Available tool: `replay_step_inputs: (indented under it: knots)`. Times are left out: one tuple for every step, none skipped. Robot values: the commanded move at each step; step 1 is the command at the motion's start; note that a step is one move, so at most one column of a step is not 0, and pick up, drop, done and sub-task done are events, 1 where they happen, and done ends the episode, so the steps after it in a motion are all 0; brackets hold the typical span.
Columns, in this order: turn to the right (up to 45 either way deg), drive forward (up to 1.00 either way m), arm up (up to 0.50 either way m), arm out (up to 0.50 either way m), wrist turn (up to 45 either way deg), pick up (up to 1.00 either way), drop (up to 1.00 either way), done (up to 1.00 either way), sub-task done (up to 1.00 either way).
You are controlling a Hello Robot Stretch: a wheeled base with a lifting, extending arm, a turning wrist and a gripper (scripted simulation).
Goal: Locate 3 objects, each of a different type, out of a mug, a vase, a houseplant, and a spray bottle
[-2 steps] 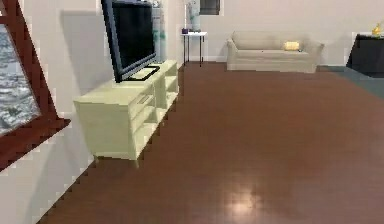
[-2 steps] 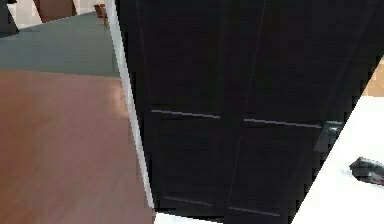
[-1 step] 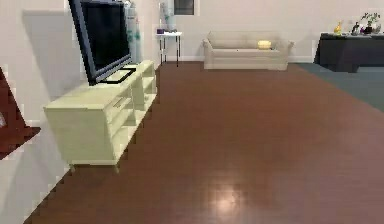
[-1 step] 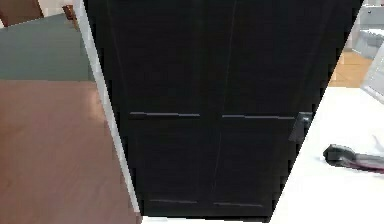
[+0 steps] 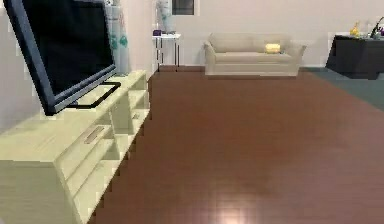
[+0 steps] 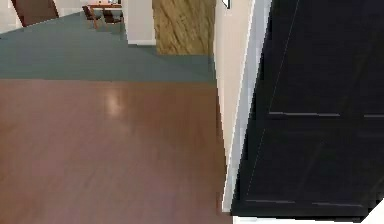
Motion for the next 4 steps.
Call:
replay_step_inputs:
  knots:
    - [45.0, 0.0, 0.0, 0.0, 0.0, 0.0, 0.0, 0.0, 0.0]
    - [12.0, 0.0, 0.0, 0.0, 0.0, 0.0, 0.0, 0.0, 0.0]
    - [0.0, 0.7, 0.0, 0.0, 0.0, 0.0, 0.0, 0.0, 0.0]
    - [-9.0, 0.0, 0.0, 0.0, 0.0, 0.0, 0.0, 0.0, 0.0]
